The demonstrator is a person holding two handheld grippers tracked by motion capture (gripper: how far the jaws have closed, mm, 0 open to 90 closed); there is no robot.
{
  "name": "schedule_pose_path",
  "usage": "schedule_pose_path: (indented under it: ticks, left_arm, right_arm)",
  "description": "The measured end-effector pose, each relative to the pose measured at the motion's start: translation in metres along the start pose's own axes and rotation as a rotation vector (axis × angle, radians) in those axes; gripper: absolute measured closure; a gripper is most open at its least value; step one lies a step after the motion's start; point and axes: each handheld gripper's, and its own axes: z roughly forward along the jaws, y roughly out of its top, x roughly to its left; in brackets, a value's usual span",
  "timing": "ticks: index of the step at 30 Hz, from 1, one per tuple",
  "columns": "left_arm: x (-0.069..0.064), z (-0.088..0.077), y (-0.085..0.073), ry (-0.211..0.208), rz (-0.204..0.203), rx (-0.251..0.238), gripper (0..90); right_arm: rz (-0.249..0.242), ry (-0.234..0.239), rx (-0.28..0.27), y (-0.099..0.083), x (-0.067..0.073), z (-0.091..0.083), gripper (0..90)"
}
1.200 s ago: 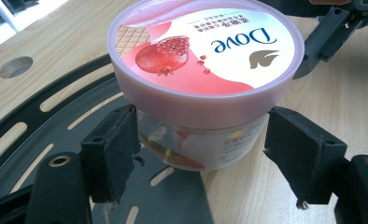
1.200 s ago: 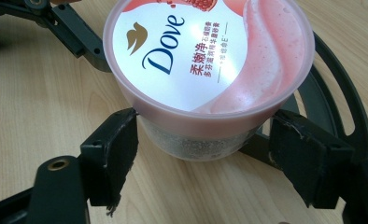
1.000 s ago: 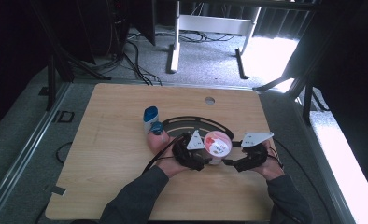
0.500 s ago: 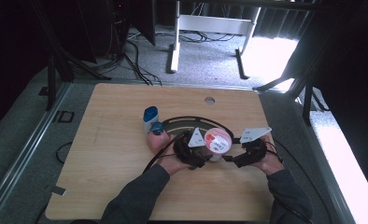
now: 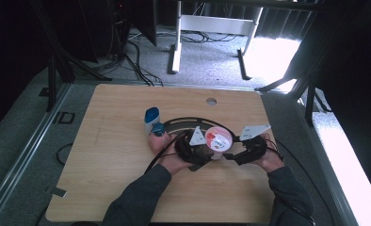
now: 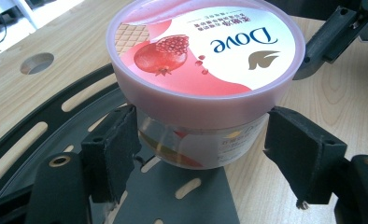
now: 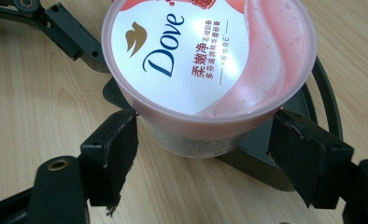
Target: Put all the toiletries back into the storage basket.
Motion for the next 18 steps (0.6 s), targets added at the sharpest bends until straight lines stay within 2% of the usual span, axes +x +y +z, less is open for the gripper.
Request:
schedule_pose_path:
  ticks: [7,18]
  left_arm:
    - [0.004,0.002,0.002,0.015,-0.008,-0.004,26.5]
    - [0.011,0.008,0.005,0.025,-0.020,0.000,28.2]
  right_arm:
    - [-0.004,-0.008,0.008,0.004,-0.005,0.001,24.0]
    - [0.020,-0.014,0.006,0.005,-0.015,0.004,24.1]
